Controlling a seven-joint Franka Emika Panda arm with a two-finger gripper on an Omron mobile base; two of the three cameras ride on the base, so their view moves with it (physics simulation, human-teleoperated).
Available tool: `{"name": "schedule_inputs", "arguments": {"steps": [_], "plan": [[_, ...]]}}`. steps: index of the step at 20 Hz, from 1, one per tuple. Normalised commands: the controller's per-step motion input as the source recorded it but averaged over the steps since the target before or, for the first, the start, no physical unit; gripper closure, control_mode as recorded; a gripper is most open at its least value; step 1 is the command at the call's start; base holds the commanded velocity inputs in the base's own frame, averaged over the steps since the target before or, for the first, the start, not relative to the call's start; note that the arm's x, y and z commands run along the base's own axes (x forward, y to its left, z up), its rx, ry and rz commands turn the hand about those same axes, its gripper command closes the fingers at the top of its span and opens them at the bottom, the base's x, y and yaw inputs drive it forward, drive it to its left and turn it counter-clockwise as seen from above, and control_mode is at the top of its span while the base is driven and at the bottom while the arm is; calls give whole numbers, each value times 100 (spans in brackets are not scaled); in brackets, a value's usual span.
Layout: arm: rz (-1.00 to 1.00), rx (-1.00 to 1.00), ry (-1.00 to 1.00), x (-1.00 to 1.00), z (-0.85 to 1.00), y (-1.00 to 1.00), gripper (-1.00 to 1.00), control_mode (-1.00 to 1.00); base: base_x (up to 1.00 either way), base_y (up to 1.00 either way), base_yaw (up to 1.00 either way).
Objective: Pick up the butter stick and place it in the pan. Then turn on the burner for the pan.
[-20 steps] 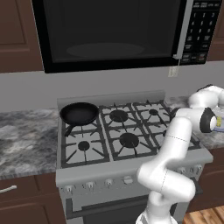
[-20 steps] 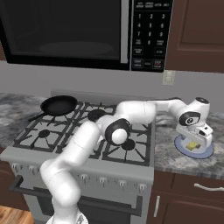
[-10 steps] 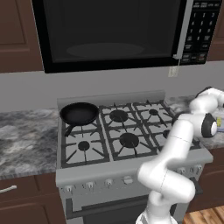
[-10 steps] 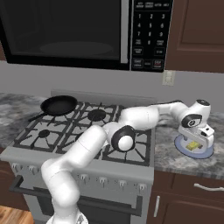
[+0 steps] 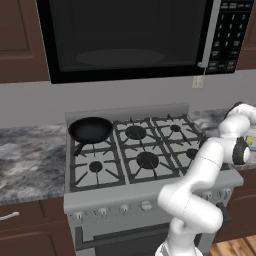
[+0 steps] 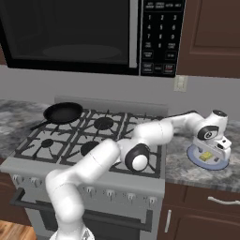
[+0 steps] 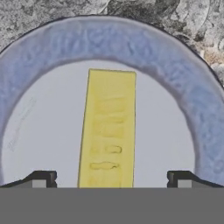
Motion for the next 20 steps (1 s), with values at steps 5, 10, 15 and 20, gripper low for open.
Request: {"name": "schedule_inputs", "arguments": {"steps": [5,10,15,20], "plan": [[0,0,0,0,-20,-1,100,-100,0,0,0],[0,0,0,0,0,0,100,-100,0,0,0],[0,0,-1,-4,1,0,100,-100,0,0,0],[0,0,-4,-35,2,8,100,-100,0,0,0]]}}
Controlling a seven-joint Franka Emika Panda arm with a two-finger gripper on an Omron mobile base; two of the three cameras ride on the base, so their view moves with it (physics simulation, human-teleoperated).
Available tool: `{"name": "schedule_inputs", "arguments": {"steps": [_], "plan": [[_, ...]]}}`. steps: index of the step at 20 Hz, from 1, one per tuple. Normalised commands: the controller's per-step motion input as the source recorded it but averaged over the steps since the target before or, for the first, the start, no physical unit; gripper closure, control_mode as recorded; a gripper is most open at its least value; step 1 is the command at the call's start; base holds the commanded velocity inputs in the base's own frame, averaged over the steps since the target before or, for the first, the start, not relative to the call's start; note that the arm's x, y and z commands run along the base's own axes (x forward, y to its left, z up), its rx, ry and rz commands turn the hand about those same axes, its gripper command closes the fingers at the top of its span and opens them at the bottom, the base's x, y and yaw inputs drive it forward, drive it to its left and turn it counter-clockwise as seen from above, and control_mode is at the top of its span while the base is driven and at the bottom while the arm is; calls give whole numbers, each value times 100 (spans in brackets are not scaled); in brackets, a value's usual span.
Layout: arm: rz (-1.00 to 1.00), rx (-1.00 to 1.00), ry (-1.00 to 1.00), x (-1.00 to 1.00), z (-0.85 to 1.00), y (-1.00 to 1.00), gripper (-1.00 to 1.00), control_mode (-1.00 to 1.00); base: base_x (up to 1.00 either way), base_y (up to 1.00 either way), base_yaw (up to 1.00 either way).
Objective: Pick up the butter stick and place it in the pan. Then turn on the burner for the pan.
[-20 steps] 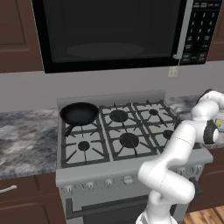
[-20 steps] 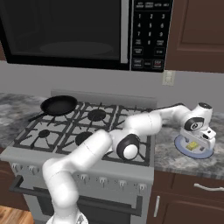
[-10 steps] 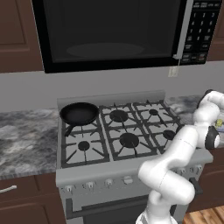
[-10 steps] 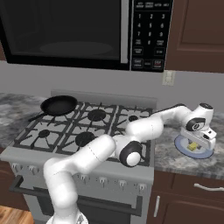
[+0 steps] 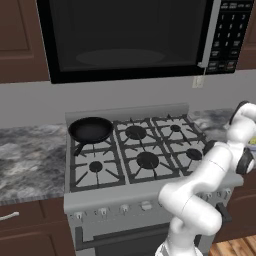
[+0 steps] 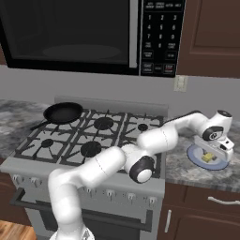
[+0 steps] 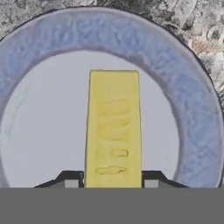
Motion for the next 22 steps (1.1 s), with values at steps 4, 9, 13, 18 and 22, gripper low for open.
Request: {"name": "schedule_inputs", "arguments": {"steps": [4,9,13,18,22], "plan": [[0,0,-1,-55,6,30,100,-100,0,0,0],[0,-3,-1,-51,18,58,100,-100,0,0,0],[0,-6,0,-55,21,86,100,-100,0,0,0],[0,-10,-4,-72,21,98,100,-100,0,0,0],[0,-20,-15,-99,10,100,100,-100,0,0,0]]}}
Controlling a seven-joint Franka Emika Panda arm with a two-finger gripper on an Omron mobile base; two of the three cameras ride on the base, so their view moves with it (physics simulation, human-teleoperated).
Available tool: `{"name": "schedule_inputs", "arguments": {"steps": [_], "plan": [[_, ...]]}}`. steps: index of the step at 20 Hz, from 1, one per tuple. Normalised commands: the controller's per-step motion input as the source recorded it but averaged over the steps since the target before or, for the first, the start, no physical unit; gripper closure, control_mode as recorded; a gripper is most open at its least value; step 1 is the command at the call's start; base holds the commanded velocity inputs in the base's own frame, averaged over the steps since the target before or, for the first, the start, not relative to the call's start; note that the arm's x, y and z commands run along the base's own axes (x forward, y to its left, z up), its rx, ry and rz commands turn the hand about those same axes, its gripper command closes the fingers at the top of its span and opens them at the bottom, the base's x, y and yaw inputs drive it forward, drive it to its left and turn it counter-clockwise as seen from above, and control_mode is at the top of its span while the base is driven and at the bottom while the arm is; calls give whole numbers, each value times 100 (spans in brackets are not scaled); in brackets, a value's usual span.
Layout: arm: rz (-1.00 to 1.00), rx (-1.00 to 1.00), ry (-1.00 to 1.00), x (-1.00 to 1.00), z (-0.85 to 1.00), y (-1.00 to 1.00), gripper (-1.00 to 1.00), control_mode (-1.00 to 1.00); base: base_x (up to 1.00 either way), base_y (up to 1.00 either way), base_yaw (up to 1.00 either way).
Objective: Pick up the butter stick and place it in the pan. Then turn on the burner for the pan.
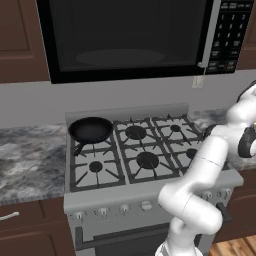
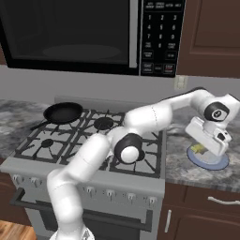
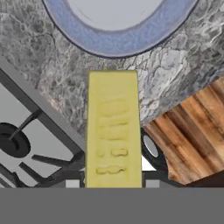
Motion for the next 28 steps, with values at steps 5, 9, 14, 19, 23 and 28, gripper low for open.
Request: {"name": "schedule_inputs", "arguments": {"steps": [5,9,14,19,23,28], "plan": [[0,-20,-34,-99,6,100,100,-100,0,0,0],[0,-23,-35,-76,9,100,100,-100,0,0,0],[0,-20,-10,-21,21,100,100,-100,0,0,0],[1,-14,0,-1,42,100,100,-100,0,0,0],[0,-10,0,0,62,100,100,-100,0,0,0],[4,-4,12,2,41,100,100,-100,0,0,0]]}}
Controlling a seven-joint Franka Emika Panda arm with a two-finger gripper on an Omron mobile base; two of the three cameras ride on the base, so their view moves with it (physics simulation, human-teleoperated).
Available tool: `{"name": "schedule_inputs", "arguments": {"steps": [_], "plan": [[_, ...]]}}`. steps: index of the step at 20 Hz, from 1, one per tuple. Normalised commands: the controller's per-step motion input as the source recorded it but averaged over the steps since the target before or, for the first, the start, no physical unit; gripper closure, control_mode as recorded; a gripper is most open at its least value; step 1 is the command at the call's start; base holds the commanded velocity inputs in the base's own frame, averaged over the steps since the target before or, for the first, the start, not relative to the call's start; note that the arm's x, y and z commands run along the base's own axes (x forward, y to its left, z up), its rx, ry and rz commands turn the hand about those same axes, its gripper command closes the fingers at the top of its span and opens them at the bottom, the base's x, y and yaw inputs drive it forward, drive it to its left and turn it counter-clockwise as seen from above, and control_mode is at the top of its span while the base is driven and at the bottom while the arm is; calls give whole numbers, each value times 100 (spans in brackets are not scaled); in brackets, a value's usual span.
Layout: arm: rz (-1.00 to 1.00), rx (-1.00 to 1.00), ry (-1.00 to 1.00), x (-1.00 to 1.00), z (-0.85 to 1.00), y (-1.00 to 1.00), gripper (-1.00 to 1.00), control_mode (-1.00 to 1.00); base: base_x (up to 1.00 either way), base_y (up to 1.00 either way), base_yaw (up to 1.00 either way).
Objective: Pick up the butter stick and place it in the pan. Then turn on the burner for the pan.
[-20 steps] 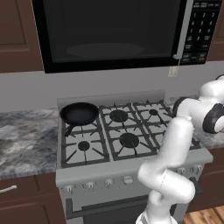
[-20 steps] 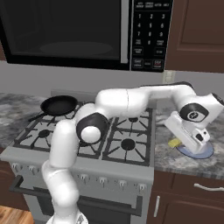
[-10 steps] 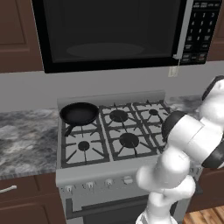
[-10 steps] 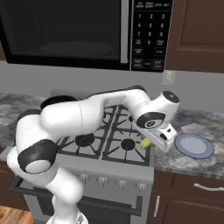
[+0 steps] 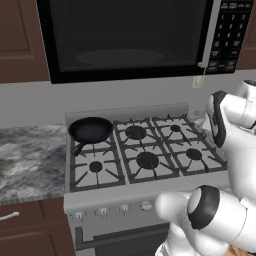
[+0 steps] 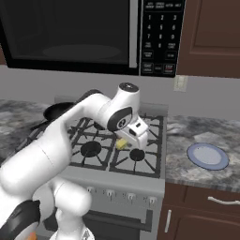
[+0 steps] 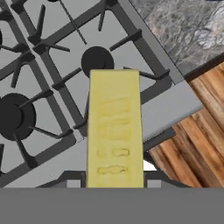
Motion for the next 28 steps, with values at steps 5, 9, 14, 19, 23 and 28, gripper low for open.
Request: {"name": "schedule_inputs", "arguments": {"steps": [5,9,14,19,23,28], "plan": [[6,-3,16,0,45,100,100,-100,0,0,0],[2,-3,15,0,46,100,100,-100,0,0,0],[0,-8,11,0,27,99,100,-100,0,0,0],[0,-4,10,0,2,76,100,-100,0,0,0],[0,0,3,0,-1,53,100,-100,0,0,0],[1,0,0,1,-21,38,100,-100,0,0,0]]}}
